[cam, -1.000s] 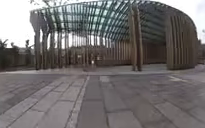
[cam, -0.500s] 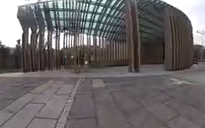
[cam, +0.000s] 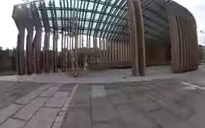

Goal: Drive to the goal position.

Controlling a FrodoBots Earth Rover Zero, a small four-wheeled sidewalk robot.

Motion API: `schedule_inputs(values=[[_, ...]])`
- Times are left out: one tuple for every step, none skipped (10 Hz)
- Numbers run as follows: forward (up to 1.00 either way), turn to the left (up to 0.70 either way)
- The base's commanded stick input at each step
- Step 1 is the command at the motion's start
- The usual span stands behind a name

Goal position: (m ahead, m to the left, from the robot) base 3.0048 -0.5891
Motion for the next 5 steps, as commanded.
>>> schedule_inputs(values=[[0.85,0.00],[0.85,0.00],[0.85,0.00],[0.85,0.00],[0.85,0.00]])
